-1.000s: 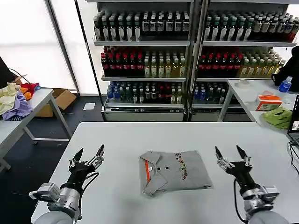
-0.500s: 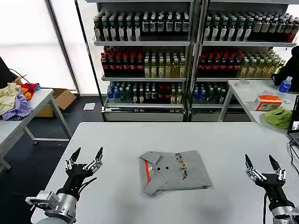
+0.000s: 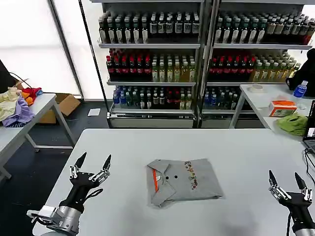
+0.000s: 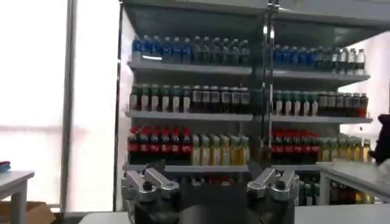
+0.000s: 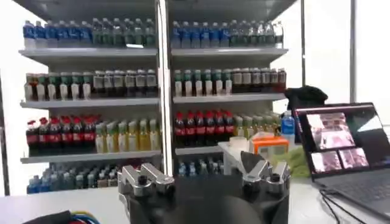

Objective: Fold and organize the clothes.

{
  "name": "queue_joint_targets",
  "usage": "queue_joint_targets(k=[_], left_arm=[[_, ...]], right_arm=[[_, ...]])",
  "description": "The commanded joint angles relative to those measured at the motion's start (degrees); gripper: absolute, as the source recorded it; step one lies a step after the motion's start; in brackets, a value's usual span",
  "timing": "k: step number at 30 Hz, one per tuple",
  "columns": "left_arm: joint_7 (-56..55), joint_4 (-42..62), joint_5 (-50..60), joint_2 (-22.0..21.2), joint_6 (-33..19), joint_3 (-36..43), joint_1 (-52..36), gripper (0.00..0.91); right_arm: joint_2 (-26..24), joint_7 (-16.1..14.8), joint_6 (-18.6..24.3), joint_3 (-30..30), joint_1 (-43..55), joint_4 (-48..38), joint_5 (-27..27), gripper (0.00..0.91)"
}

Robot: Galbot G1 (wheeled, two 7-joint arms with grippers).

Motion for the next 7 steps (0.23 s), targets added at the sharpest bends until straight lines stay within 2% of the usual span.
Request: queue_joint_targets(k=[1, 7], left_arm=[[2.6, 0.0, 3.0, 0.0, -2.6, -0.5, 0.5, 0.907], [2.8, -0.5, 3.2, 0.1, -2.6, -0.9, 1.0, 0.907]], right_arm=[[1.3, -0.7, 0.6, 1.5, -1.0, -0.4, 0.2, 0.907], [0.9, -0.8, 0.6, 1.6, -1.0, -0.3, 0.4, 0.907]])
